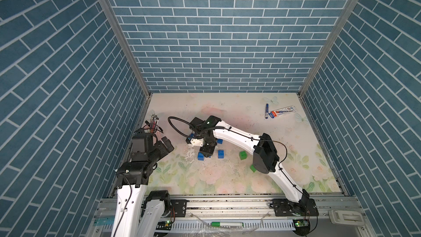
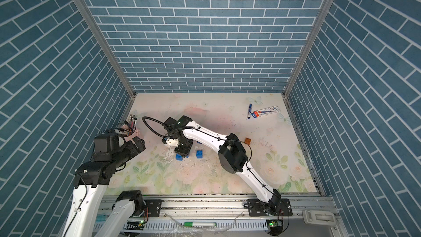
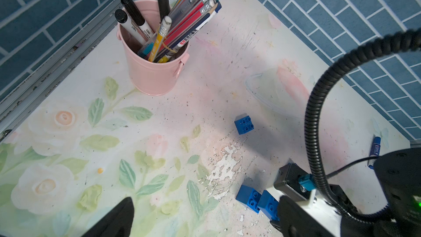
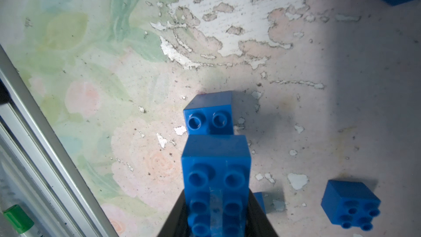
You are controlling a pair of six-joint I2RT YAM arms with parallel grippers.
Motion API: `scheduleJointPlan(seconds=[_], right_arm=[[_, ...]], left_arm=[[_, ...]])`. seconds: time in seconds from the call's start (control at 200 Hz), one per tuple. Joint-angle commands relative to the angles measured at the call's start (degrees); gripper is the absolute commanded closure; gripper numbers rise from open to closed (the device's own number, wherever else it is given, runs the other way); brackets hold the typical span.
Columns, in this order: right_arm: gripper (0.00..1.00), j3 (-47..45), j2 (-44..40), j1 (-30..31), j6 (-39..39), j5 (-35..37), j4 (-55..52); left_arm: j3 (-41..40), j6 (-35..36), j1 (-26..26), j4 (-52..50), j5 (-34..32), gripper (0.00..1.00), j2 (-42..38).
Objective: Assemble the letter h with lego
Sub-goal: Assemble the lego brick with the lego brick.
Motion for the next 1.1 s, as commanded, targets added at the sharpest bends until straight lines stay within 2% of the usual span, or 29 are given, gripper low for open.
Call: scheduleJointPlan(seconds=[0.0, 0.17, 1.095], right_arm=[[1.0, 2.7, 1.2, 0.5, -3.7, -0.5, -3.5], [1.0, 7.3, 4.3, 0.9, -4.3, 0.5, -5.8], [1.0, 6.9, 6.5, 2.6, -6.6, 4.5, -4.8]], left_arm=[[-0.8, 0.1, 0.3, 0.4, -0.5, 0.01, -0.6], [-0.9, 0.1, 0.3, 0.6, -0.3, 0.01, -0.6], [-1.3, 0.1, 0.3, 1.2, 0.6, 0.01, -0.5]])
